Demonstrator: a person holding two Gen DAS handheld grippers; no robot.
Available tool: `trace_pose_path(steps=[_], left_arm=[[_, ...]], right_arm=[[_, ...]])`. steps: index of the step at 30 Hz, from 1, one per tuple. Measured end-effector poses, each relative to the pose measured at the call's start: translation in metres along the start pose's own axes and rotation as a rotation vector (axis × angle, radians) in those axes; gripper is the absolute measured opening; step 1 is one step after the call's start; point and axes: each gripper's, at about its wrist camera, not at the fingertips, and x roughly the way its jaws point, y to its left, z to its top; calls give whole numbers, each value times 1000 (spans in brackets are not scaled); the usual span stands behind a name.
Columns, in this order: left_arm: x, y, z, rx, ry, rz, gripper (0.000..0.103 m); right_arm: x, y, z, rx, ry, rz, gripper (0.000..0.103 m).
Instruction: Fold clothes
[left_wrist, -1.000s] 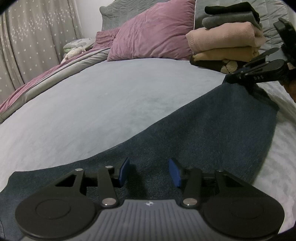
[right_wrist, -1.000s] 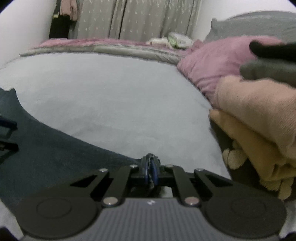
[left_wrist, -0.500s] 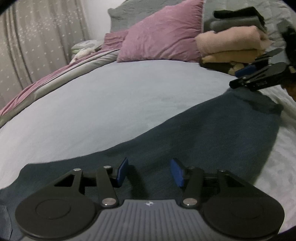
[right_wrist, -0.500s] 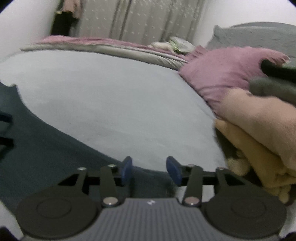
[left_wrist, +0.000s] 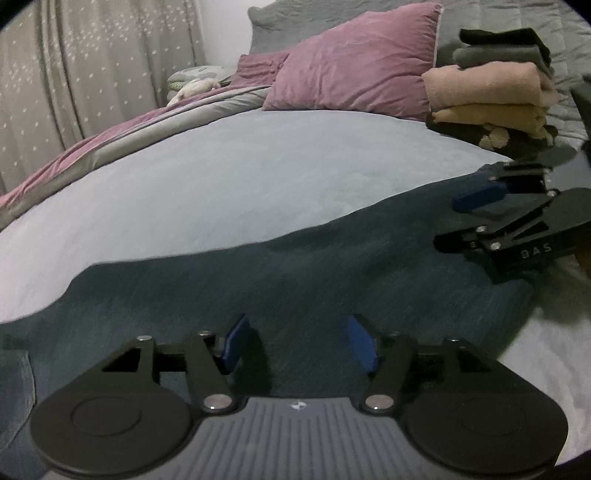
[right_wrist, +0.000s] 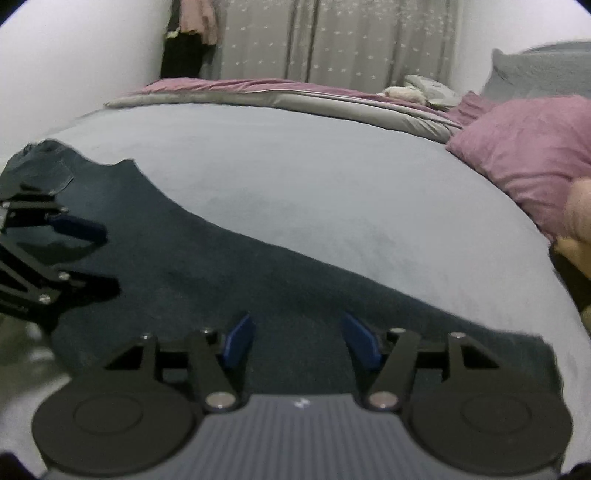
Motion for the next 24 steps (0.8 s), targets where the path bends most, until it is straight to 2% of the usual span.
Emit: trace_pose_path(steps=[6, 13, 24], left_arm=[[-11, 12, -12, -40, 0, -10, 66], [-26, 21, -20, -66, 22, -3, 66], [-41, 40, -16, -180, 116, 6, 67]], right_arm=[[-13, -23, -15, 129, -3, -23, 62], [-29, -44, -27, 214, -1, -62, 62], [-46, -74, -36, 340, 19, -162, 62]])
